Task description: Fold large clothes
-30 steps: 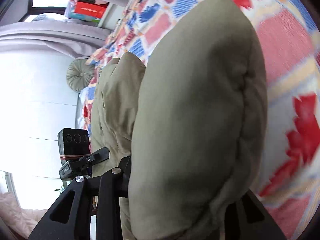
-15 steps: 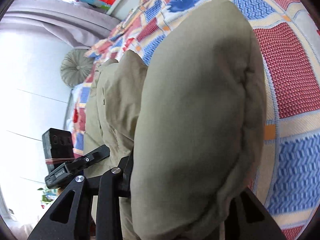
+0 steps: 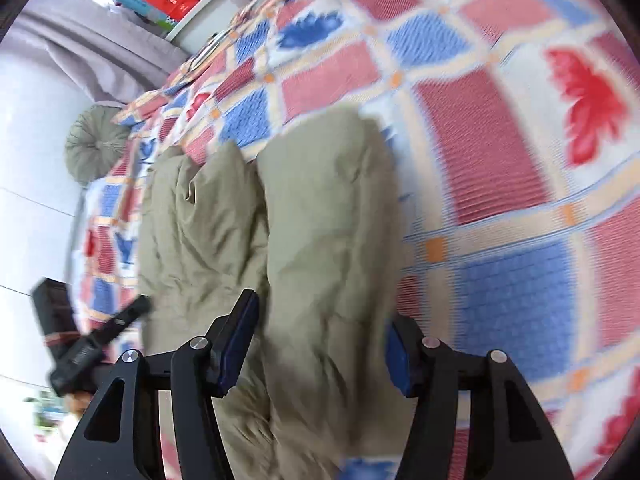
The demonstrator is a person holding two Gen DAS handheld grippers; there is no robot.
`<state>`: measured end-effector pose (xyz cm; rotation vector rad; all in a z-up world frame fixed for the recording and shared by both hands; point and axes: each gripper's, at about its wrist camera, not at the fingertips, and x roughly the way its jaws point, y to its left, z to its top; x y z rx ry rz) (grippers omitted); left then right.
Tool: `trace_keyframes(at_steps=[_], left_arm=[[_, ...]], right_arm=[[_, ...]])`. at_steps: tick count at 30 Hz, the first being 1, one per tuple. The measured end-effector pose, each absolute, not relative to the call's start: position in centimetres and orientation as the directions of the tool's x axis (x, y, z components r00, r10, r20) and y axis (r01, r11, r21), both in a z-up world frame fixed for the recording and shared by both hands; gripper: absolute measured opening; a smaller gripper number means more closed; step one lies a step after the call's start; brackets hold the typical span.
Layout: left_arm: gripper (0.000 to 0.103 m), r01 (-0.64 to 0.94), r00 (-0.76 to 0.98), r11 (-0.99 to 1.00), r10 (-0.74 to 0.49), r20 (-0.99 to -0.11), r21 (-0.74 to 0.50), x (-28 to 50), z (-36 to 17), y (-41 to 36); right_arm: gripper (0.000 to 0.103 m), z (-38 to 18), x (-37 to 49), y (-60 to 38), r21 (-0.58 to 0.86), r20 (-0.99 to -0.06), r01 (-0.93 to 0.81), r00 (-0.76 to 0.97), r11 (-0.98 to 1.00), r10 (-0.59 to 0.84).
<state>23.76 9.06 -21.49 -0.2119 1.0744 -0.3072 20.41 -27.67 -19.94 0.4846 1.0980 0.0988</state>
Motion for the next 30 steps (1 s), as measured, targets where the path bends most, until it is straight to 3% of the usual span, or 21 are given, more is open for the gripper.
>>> trace_keyframes(at_steps=[1, 3, 5, 9, 11, 14, 18, 30], left_arm=[[0.081, 0.146, 0.446, 0.942, -0.336, -0.830, -0.302, 23.5, -20.8, 8.5], [0.081, 0.148, 0.448, 0.953, -0.304, -0.841, -0.265, 22.7, -20.9, 7.9], [0.081, 0.147, 0.441, 0.954, -0.300, -0.846, -0.262, 21.6, -21.3, 8.2], [0.081, 0.129, 0.409, 0.957, -0.291, -0.865, -0.261, 20.6, -22.2, 6.2], [0.082, 0.123, 0.411, 0.964, -0.264, -0.873, -0.234, 20.5, -22.7, 5.4], [0.083, 0.121, 0.406, 0.967, -0.255, -0.877, -0.225, 20.4, -23.0, 4.8], [0.085, 0.127, 0.407, 0.970, -0.243, -0.880, -0.209, 20.0, -23.3, 4.2], [0.085, 0.119, 0.379, 0.975, -0.218, -0.899, -0.187, 18.3, -21.7, 4.4]], right_arm=[[0.049, -19.9, 20.4, -27.7, 0.424, -0.830, 0.159, 0.462, 0.892, 0.312], [0.037, -17.2, 18.4, -27.4, 0.419, -0.799, 0.137, 0.524, 0.897, 0.294], [0.034, -16.6, 18.9, -27.4, 0.429, -0.783, 0.102, 0.537, 0.898, 0.313], [0.033, -15.8, 18.9, -23.9, 0.409, -0.781, -0.043, 0.501, 0.912, 0.374], [0.031, -17.1, 18.6, -23.0, 0.338, -0.820, -0.075, 0.466, 0.938, 0.332], [0.030, -21.3, 16.1, -23.7, 0.234, -0.890, -0.030, 0.396, 0.972, 0.227], [0.030, -23.6, 15.7, -25.1, 0.237, -0.897, -0.003, 0.384, 0.971, 0.220], [0.030, -23.3, 15.0, -25.6, 0.252, -0.906, 0.031, 0.359, 0.967, 0.225]])
